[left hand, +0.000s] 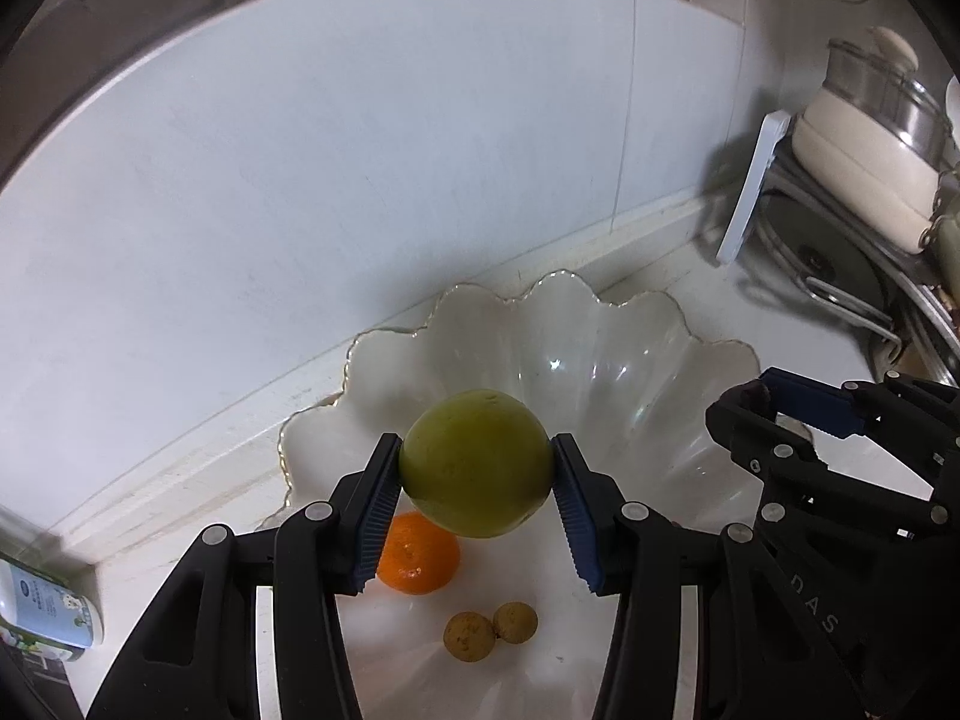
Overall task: Organize fruits
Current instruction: 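Carry the lime in the left tool over the white bowl while the right tool carries the plum, then open the left tool to drop the lime while the right tool drops the plum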
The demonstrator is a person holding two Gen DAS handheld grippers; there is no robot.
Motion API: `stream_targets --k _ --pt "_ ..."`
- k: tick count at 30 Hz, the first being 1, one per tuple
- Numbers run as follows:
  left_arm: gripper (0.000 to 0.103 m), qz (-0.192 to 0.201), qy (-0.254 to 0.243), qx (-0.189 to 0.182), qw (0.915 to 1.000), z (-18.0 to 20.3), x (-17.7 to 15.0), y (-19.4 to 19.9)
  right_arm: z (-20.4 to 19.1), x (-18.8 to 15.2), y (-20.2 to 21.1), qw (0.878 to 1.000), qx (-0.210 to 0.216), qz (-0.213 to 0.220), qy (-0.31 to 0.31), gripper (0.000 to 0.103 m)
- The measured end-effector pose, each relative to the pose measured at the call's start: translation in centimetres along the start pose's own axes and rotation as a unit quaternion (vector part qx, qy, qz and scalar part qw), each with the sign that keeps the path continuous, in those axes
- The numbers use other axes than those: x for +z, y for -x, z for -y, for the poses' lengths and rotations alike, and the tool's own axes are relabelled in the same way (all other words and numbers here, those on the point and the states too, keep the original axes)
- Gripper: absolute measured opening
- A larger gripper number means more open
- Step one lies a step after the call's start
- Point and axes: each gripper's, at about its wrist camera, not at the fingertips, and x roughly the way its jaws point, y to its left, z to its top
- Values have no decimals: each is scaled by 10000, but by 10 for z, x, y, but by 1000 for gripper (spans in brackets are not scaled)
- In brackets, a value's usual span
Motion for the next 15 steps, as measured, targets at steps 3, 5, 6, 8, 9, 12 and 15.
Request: stream_targets --k 3,5,6,8,9,12,15 --pt "50 -120 -38 -9 9999 2 1 -9 1 -1 -5 10000 -11 -97 3 31" --pt "50 -179 -44 -8 9998 3 1 -13 1 -2 -7 9999 -21 -157 18 31" --pt "50 -200 -65 9 9998 4 1 -15 2 -2 -10 9998 8 -213 13 31" --pt "50 -276 -133 21 9995 6 0 -19 3 -3 -13 9996 44 -288 -15 31" --pt "50 -303 -149 19 9994 6 0 -21 4 -3 -15 9995 47 -320 -15 31" --pt "50 -383 -125 -5 9992 6 1 -26 4 -4 -18 9993 8 -378 -3 31" --pt "50 -428 -109 -51 9990 6 1 -30 5 -4 -20 9991 30 -431 -14 31"
